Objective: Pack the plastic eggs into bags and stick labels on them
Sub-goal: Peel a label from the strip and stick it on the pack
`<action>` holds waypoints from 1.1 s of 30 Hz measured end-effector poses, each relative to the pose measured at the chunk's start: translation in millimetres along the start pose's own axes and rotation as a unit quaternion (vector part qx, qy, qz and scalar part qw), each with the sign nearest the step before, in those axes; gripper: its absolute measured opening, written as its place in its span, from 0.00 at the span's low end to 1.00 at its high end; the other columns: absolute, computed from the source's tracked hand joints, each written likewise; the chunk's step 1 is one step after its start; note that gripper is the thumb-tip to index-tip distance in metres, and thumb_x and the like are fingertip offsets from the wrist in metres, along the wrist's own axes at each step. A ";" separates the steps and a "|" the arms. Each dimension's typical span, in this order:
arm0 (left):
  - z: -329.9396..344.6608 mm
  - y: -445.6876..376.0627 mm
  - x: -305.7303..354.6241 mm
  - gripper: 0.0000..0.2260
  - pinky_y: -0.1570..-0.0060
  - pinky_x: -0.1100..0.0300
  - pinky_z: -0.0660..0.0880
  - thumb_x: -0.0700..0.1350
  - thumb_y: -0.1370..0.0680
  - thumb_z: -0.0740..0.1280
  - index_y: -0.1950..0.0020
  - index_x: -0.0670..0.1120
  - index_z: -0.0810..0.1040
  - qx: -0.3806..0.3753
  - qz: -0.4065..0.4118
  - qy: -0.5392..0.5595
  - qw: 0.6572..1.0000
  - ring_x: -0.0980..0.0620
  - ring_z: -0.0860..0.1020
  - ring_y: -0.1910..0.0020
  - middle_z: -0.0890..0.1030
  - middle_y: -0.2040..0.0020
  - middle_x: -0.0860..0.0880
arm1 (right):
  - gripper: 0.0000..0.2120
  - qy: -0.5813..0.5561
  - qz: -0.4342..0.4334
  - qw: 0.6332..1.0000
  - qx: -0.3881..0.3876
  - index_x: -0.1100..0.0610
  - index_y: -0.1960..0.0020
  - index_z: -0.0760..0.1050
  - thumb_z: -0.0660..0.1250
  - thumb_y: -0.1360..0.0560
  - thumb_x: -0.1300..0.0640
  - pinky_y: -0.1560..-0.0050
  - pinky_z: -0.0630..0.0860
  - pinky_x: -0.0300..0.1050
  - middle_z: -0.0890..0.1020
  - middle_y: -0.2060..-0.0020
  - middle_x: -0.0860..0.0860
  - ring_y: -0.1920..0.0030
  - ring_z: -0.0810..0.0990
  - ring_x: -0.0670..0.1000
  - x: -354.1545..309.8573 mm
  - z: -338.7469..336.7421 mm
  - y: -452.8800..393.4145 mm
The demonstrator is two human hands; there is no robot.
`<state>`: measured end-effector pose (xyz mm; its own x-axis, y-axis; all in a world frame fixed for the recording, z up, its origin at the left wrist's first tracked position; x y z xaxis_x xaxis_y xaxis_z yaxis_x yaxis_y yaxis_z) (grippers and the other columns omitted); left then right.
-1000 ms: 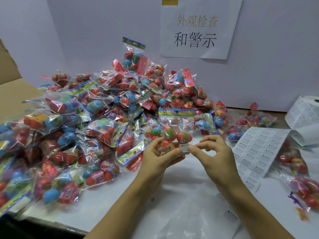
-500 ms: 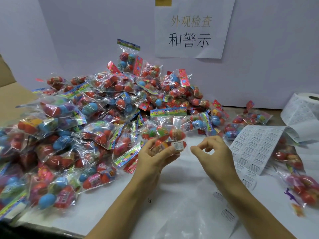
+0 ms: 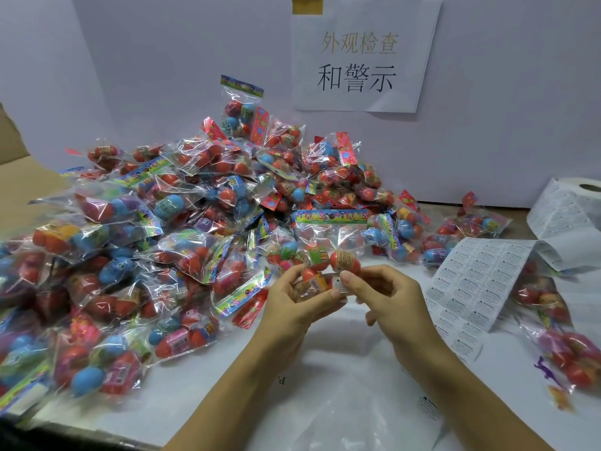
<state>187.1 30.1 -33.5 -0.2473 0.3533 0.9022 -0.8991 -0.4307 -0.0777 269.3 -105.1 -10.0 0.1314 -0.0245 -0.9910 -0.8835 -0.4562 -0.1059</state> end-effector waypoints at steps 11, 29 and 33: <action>-2.7 -2.5 0.0 0.20 0.50 0.53 0.82 0.37 0.32 0.78 0.41 0.42 0.81 0.007 0.000 0.006 1.000 0.40 0.86 0.48 0.86 0.47 0.37 | 0.03 -0.062 0.017 0.998 -0.022 0.54 0.54 0.86 0.75 0.26 0.55 0.70 0.76 0.39 0.86 0.62 0.52 0.64 0.82 0.44 3.1 -1.8 -4.6; -8.9 -0.6 3.5 0.21 0.51 0.54 0.83 0.44 0.28 0.76 0.38 0.42 0.77 0.039 0.015 -0.020 0.999 0.41 0.86 0.48 0.86 0.47 0.39 | 0.05 -0.023 0.000 0.999 -0.047 0.52 0.51 0.86 0.71 0.22 0.58 0.71 0.76 0.42 0.87 0.59 0.50 0.62 0.83 0.46 4.3 1.8 -5.6; -13.1 -1.4 4.1 0.21 0.52 0.53 0.83 0.43 0.28 0.76 0.39 0.38 0.76 0.054 0.020 -0.014 0.998 0.41 0.86 0.51 0.86 0.49 0.38 | 0.10 0.001 -0.024 0.997 -0.077 0.50 0.47 0.84 0.76 0.27 0.56 0.70 0.78 0.42 0.87 0.58 0.48 0.62 0.83 0.46 -3.1 8.9 -0.4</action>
<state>182.6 43.1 -35.2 -0.2713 0.3115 0.9107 -0.8436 -0.5324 -0.0693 265.2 -96.9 -7.6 0.1738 -0.0011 -0.9848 -0.7968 -0.5878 -0.1400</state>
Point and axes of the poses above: each hand's wrist, its own y-axis away from the middle knuckle, its own z-axis out of the palm, x = y × z, the point moved 10 cm from there along -y, towards the middle knuckle
